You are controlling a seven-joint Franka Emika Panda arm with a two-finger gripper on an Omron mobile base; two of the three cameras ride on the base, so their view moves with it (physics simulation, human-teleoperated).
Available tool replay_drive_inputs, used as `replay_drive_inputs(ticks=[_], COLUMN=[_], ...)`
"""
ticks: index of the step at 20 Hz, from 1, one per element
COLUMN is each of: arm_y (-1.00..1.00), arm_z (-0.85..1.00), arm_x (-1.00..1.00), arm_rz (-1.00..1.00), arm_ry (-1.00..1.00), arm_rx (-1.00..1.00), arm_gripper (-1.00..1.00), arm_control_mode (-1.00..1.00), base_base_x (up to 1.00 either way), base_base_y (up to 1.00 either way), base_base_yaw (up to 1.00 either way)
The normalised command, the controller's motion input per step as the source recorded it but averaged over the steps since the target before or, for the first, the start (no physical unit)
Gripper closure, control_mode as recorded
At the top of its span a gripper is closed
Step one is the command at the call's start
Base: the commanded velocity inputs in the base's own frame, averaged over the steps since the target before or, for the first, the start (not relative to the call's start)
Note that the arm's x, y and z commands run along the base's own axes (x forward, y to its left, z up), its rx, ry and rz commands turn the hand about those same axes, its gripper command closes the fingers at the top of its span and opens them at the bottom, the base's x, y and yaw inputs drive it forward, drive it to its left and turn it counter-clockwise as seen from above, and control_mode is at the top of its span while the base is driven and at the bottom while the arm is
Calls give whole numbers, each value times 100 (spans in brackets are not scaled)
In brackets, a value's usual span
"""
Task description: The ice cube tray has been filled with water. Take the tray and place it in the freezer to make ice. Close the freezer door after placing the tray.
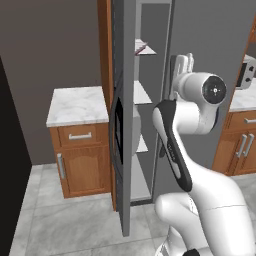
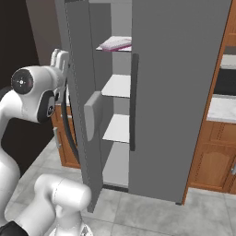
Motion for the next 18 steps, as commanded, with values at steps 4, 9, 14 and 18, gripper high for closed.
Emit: replay_drive_inputs(ticks=[4, 9, 14, 18], arm_y=[0, 0, 4, 21], arm_z=[0, 0, -3, -11], arm_x=[-5, 0, -1, -6], arm_rz=[0, 0, 0, 0], arm_ry=[0, 0, 2, 5], arm_rx=[0, 0, 0, 0], arm_gripper=[-100, -100, -100, -100], arm_control_mode=[-100, -100, -100, -100], base_base_x=[0, 0, 0, 0], base_base_y=[0, 0, 0, 0], base_base_yaw=[0, 0, 0, 0])
